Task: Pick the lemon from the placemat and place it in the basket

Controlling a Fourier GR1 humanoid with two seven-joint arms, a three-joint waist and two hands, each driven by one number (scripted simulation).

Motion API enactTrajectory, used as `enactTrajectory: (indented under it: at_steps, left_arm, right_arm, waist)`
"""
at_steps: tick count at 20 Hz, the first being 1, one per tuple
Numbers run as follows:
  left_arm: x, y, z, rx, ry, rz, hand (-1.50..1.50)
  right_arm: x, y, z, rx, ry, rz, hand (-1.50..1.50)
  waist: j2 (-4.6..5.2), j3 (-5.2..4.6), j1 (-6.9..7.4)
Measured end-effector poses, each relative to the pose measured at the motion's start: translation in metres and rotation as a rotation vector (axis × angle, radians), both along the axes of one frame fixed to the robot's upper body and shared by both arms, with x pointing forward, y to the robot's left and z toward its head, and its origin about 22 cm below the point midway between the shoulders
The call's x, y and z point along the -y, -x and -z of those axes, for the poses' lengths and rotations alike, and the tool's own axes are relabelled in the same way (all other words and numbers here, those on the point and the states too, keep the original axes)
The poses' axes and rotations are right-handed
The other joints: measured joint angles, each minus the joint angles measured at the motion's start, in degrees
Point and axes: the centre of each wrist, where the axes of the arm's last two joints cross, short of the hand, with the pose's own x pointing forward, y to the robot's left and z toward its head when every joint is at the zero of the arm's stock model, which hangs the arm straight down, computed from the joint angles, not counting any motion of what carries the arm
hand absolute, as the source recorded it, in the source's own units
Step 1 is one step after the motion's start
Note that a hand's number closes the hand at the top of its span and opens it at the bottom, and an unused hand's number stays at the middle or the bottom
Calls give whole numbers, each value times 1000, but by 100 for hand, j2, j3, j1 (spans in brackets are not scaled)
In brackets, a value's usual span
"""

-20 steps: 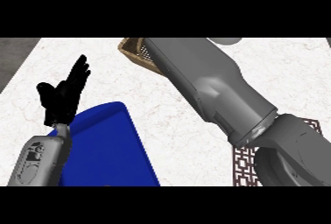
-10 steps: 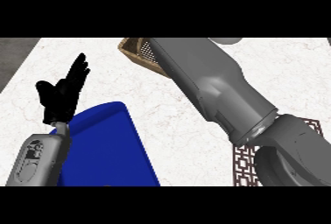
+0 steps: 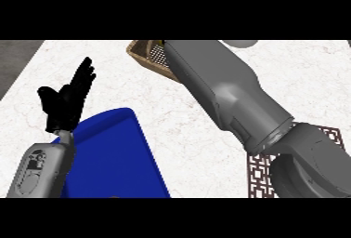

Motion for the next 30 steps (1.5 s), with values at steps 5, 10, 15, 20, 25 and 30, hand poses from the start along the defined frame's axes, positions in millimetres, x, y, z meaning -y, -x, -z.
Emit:
enactTrajectory:
  at_steps: [5,10,15,20,25,30]
  left_arm:
    - [1,1,1,-7,2,1,0]
    - [2,0,-2,-6,4,-3,0]
    - [3,0,-3,-5,2,-9,0]
    - [-1,3,-1,-12,3,-20,0]
    - [-4,6,3,-14,4,-39,0]
    - [-11,10,5,-24,7,-64,0]
  right_arm:
    - [4,-1,7,-63,-25,53,150]
    - [7,-3,9,-97,-45,120,-150]
    - [3,-1,4,-12,-148,115,-150]
    - [-5,2,-8,113,-323,98,-150]
    - [-11,5,-24,229,-519,113,-150]
    - [-12,5,-32,283,-683,155,-150]
  waist:
    - [-3,0,14]
    - [-9,2,-10]
    - [-10,8,-31]
    - [-42,12,-92]
    - [-81,13,-190]
    - [-140,16,-366]
